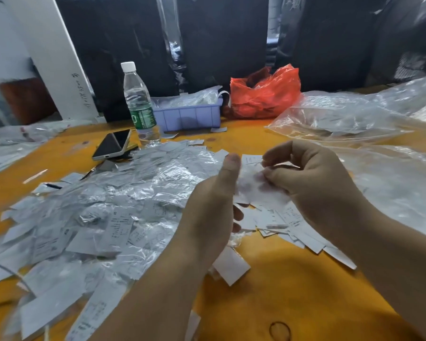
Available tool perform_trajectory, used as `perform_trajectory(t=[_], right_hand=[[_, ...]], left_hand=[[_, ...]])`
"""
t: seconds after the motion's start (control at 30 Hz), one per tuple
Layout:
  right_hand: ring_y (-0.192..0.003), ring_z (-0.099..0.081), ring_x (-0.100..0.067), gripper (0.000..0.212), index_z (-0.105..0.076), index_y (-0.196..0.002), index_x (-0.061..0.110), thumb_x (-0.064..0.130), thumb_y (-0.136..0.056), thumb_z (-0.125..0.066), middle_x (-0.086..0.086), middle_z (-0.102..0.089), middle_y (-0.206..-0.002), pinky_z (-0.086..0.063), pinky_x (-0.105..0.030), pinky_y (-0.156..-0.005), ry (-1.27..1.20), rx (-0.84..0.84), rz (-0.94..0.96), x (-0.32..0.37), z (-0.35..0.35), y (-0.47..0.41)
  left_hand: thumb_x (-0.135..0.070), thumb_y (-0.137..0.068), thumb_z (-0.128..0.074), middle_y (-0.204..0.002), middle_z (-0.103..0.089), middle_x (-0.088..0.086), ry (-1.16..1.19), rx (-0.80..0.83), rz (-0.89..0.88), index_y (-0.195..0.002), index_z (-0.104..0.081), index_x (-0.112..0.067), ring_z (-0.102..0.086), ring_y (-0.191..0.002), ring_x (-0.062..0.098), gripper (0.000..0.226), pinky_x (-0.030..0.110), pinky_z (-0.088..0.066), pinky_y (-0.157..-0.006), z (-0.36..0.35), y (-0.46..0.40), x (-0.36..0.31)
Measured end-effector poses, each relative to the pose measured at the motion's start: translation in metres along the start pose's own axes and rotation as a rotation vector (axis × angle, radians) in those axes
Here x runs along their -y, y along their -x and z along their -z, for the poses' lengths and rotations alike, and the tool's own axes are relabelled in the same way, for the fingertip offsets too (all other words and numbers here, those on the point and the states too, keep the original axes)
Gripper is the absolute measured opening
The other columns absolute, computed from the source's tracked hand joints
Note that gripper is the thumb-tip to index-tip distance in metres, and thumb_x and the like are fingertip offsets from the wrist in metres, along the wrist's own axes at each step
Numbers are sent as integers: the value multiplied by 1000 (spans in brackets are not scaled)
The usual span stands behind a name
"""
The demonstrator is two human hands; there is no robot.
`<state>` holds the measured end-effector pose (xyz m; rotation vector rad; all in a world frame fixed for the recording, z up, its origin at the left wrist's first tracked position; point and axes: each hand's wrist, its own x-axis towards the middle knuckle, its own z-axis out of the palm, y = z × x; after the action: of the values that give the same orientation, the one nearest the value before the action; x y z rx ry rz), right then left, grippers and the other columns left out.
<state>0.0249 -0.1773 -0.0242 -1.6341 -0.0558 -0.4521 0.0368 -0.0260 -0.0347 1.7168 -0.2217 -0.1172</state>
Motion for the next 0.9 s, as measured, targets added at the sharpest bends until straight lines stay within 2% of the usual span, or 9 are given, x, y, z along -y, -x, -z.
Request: perform_trajectory(t=[0.1,0.17,0.23,0.3,0.4,0.6,0.77,0.9], right_hand=[[-72,-74,-19,18,-66,-90,8,-9,-87,-61,-5,-72,-75,-59,-26,-65,6,-18,-5,1,3,1],[-73,-73,-19,18,-65,-92,7,-9,-85,-63,-10,-67,-83,-60,-28,-66,-52,7,-63,4,3,0],[-71,-69,-18,17,-64,-95,7,-5,-83,-67,-11,-65,-86,-57,-27,-62,-136,85,-163,7,4,0],[-64,-65,-16,14,-65,-96,7,1,-84,-68,-9,-65,-79,-55,-26,-58,-197,186,-258,9,5,0],[-60,-61,-16,13,-66,-99,6,7,-85,-67,-6,-65,-71,-53,-27,-54,-251,306,-353,10,6,-1],[-56,-55,-15,8,-69,-86,9,3,-85,-65,-7,-63,-69,-50,-25,-53,-223,426,-412,7,6,0],[-61,-55,-15,3,-68,-86,13,13,-86,-65,-6,-60,-74,-48,-25,-53,-259,487,-402,5,5,1],[-67,-57,-15,42,-71,-102,11,30,-65,-74,-5,-62,-82,-50,-25,-56,-273,397,-385,6,7,-1]], left_hand=[[-34,-89,-64,-66,-63,-8,-92,13,-77,-82,-70,-16,-58,-58,7,20,31,-52,-59,-2,0,2],[-20,-89,-65,-61,-62,-11,-78,-13,-101,-80,-70,-17,-57,-56,5,11,23,-51,-54,-2,0,4],[-20,-90,-65,-61,-62,-10,-19,-42,-116,-81,-69,-12,-56,-55,5,12,20,-51,-52,0,-1,5],[-22,-90,-65,-60,-61,-8,24,-82,-137,-80,-68,-9,-55,-54,6,17,19,-50,-51,2,-2,4],[-26,-90,-67,-59,-60,-8,66,-132,-155,-76,-68,-13,-54,-54,6,19,20,-50,-52,2,-2,2],[-35,-88,-68,-58,-58,-9,83,-155,-175,-77,-66,-14,-53,-53,5,23,19,-50,-52,4,-1,2],[-38,-84,-71,-57,-57,-10,46,-151,-189,-79,-66,-10,-54,-53,4,29,22,-51,-53,4,0,2],[-44,-77,-76,-57,-58,-14,-31,-145,-177,-71,-64,-17,-56,-53,3,30,29,-55,-57,5,0,3]])
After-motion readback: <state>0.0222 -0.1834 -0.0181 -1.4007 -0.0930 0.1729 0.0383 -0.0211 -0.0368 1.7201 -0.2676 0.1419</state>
